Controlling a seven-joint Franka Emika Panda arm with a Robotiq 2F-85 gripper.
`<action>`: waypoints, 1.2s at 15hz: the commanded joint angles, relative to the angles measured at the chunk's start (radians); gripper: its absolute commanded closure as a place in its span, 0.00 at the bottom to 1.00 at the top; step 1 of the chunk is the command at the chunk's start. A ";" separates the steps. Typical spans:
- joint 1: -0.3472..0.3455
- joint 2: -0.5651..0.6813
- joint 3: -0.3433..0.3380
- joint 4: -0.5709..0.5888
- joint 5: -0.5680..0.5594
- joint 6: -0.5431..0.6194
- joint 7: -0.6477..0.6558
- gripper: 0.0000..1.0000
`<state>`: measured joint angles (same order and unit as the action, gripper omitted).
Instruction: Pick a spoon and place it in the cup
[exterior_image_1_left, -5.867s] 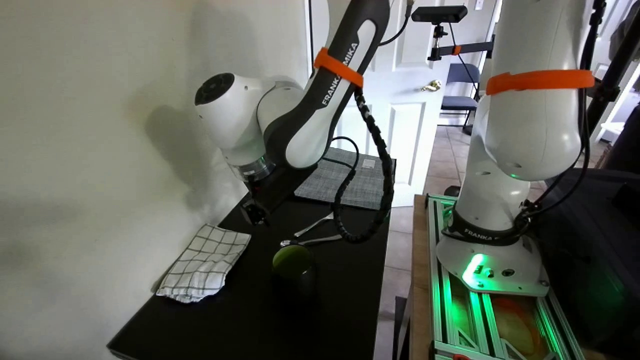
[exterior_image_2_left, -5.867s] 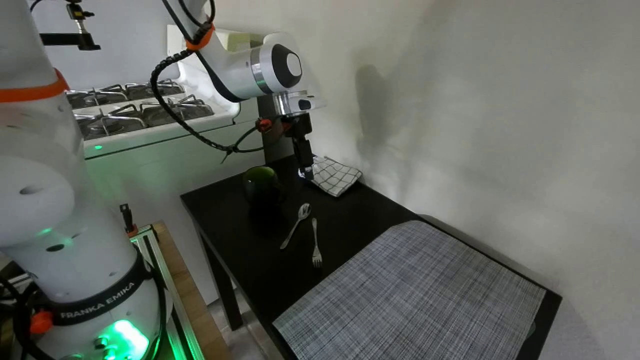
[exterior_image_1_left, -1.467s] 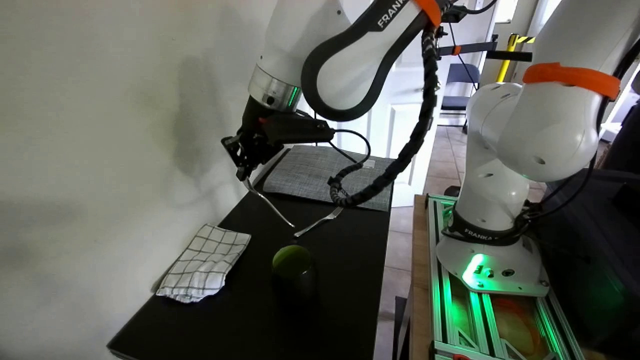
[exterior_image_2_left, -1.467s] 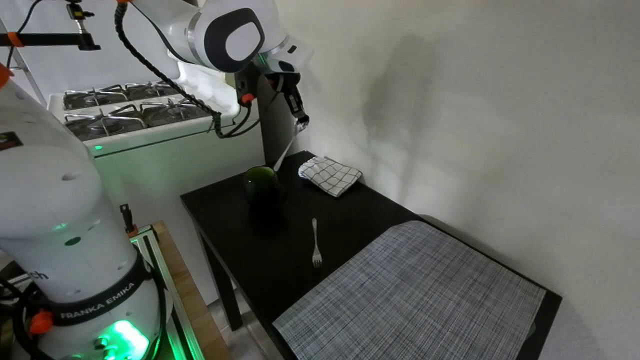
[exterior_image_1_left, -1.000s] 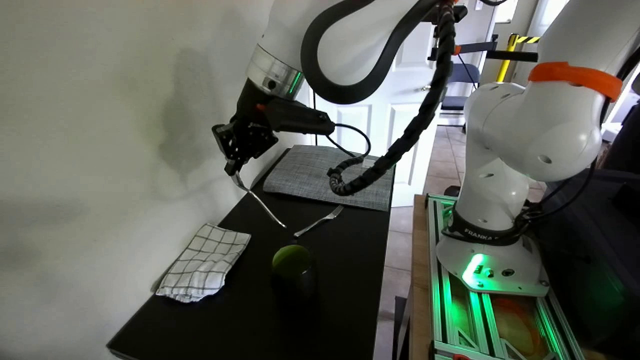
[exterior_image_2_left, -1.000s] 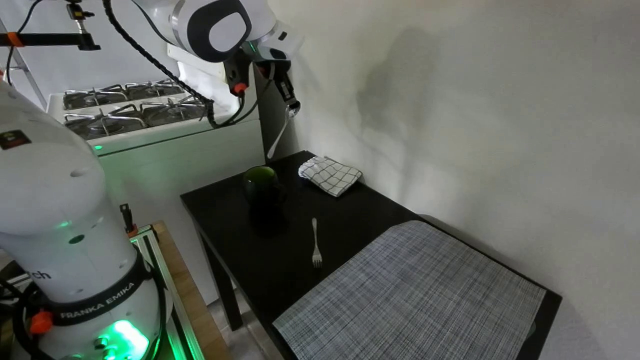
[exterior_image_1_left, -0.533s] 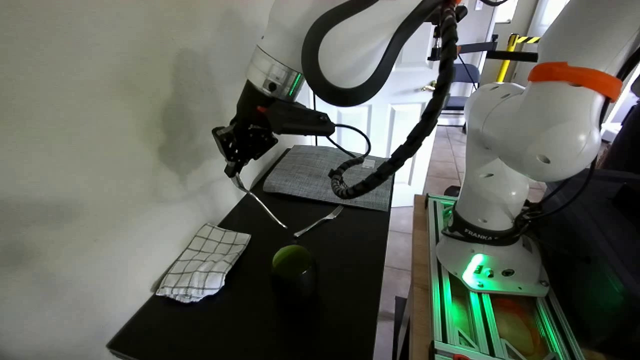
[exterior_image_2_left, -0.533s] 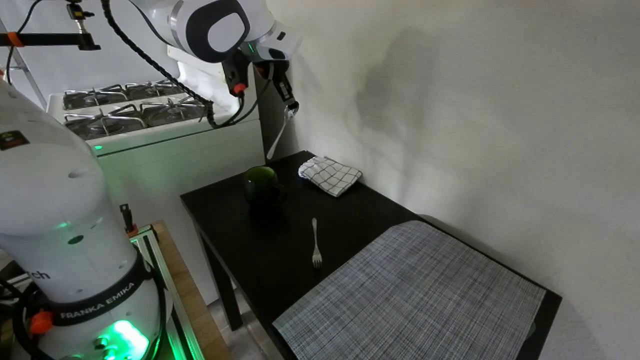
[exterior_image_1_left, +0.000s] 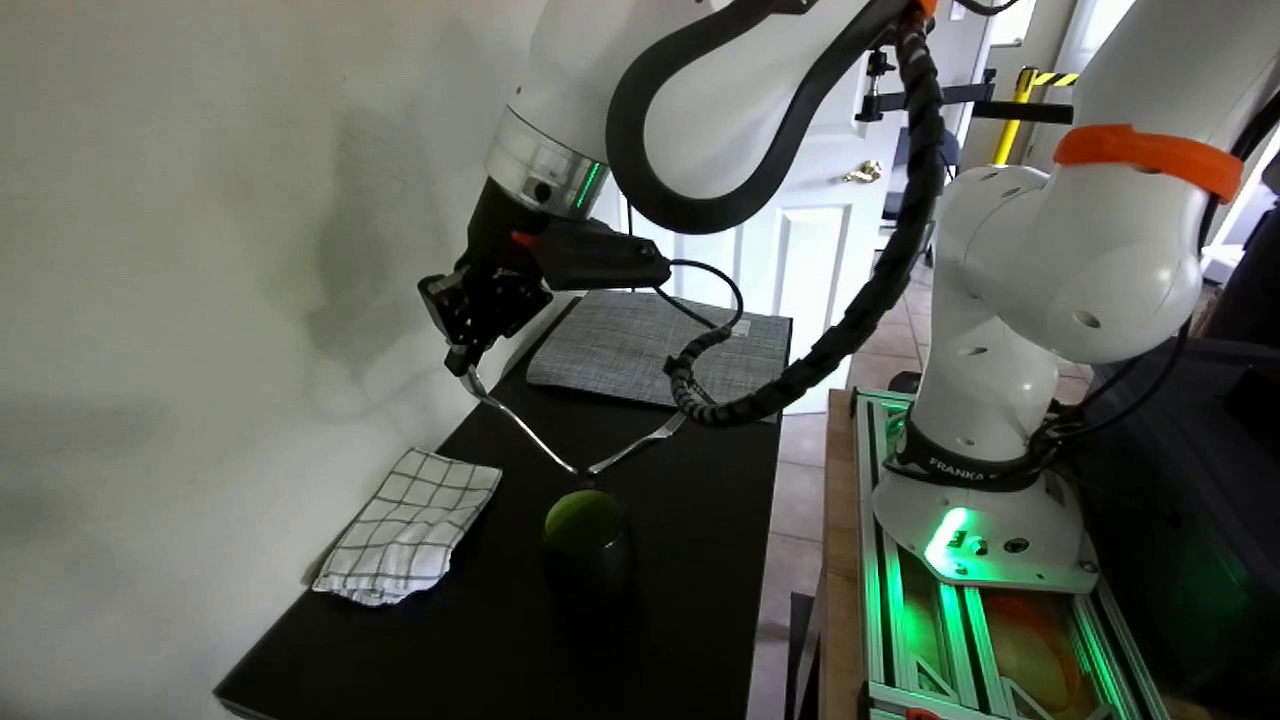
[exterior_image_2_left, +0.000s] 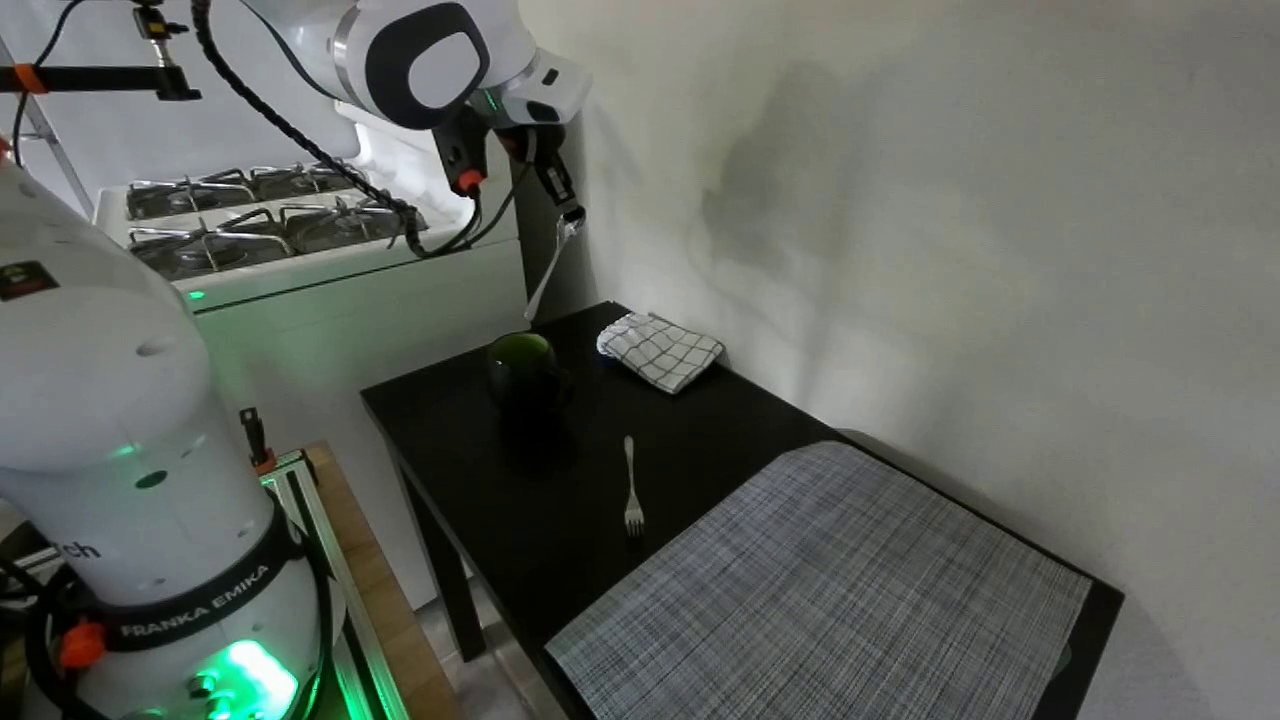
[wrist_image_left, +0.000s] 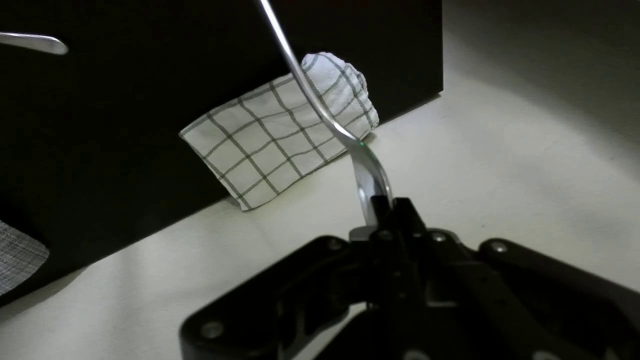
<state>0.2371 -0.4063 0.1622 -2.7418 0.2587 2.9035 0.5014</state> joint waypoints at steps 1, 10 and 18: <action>0.016 0.058 0.013 0.000 0.068 0.073 -0.022 0.99; 0.002 0.151 0.048 0.000 0.067 0.119 -0.011 0.99; -0.038 0.212 0.100 0.000 0.033 0.130 0.017 0.99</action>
<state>0.2228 -0.2338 0.2264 -2.7422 0.3052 3.0040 0.5013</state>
